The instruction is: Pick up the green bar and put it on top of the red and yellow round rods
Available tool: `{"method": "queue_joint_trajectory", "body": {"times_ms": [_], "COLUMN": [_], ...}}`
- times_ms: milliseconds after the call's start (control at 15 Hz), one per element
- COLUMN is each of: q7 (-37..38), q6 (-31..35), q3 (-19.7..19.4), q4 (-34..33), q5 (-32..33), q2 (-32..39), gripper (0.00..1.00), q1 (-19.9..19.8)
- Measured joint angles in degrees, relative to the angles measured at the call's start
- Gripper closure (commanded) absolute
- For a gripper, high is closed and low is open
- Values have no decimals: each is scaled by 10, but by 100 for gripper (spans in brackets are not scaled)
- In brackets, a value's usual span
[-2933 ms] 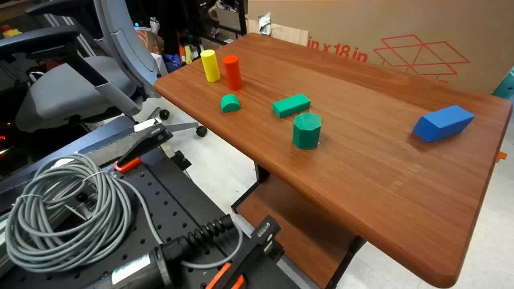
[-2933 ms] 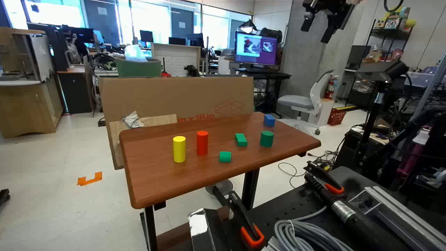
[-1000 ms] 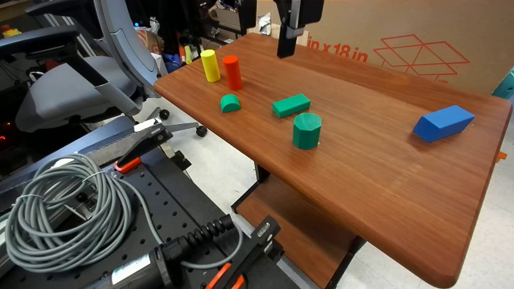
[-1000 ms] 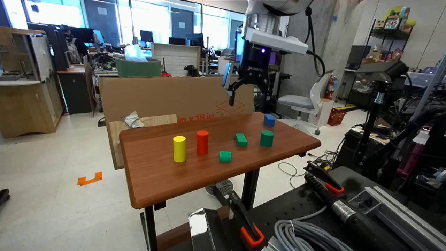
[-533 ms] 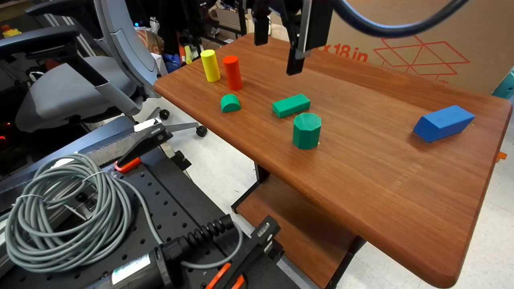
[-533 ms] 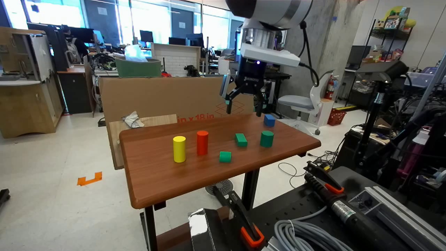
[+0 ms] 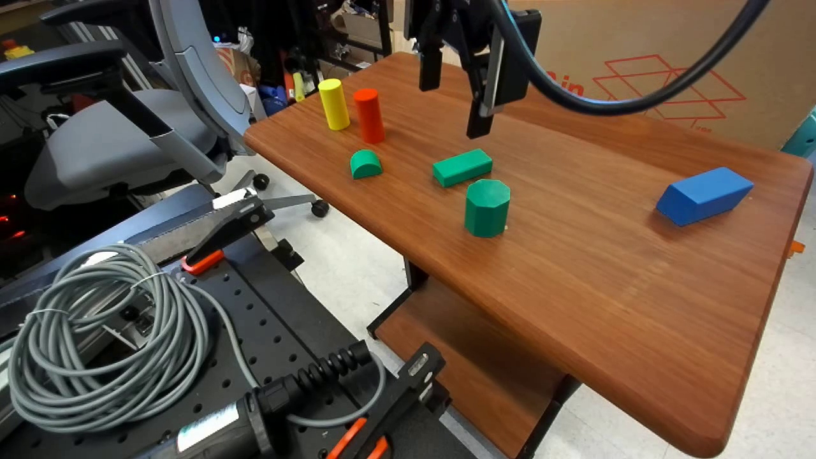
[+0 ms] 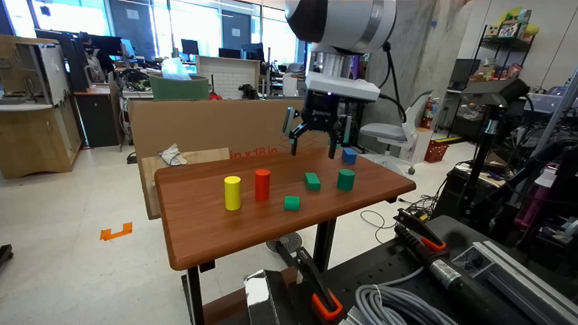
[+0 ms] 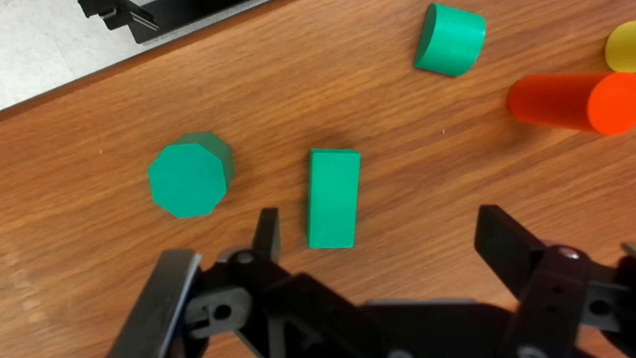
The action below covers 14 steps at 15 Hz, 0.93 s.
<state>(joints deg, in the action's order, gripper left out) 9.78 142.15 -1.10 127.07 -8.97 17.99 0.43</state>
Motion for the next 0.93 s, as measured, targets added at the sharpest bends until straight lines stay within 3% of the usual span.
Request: {"method": "queue_joint_trajectory", "body": {"times_ms": [467,933], "q7": [14,58], "q6": [17,34], "q3": [-1,-16], "q4": [-14,-30], "q5": [15,81], "q2": [22,60], "gripper": [0,0], "q1": [1,14]}}
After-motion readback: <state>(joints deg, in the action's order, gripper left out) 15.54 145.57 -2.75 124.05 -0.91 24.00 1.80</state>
